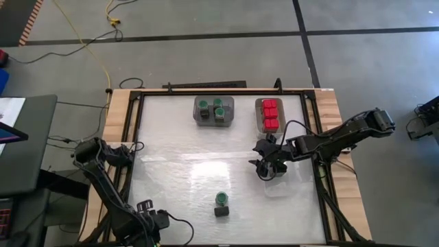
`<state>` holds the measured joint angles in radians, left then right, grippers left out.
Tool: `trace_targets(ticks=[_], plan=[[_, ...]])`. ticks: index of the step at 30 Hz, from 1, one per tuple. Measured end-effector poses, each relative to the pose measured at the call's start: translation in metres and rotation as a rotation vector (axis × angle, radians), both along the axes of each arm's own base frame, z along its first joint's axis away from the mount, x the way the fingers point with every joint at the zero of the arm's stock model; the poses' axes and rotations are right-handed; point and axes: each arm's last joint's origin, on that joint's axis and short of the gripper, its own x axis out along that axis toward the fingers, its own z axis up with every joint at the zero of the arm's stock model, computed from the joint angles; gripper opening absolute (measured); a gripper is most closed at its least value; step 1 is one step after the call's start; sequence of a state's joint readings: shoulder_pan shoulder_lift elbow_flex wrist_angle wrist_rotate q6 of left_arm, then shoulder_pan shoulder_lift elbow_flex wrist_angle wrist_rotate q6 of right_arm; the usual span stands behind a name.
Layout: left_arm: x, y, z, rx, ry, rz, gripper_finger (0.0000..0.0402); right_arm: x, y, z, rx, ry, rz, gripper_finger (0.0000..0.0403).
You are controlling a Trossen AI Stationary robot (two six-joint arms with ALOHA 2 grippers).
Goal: Sort spices by type
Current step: Move the bottom left black seasoning can to the center of the table
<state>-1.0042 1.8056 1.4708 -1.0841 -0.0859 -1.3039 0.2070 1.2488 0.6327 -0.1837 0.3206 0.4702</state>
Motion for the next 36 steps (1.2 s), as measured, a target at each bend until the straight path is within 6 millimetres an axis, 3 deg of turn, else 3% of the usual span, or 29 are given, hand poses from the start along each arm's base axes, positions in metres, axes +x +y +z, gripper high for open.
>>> trace_targets(ticks=[12, 29, 36], plan=[[0.002, 0.0, 0.015, -0.022, -0.042, 0.009, 0.0194, 0.0, 0.0, 0.0, 0.0, 0.0, 0.001, 0.0304], [0.011, 0.007, 0.015, -0.01, -0.052, 0.017, 0.0195, 0.0, 0.0, 0.0, -0.005, 0.005, 0.005, 0.0304], [0.01, 0.011, 0.014, 0.028, -0.021, 0.042, 0.0241, 0.0, 0.0, 0.0, -0.006, 0.005, 0.005, 0.0304]])
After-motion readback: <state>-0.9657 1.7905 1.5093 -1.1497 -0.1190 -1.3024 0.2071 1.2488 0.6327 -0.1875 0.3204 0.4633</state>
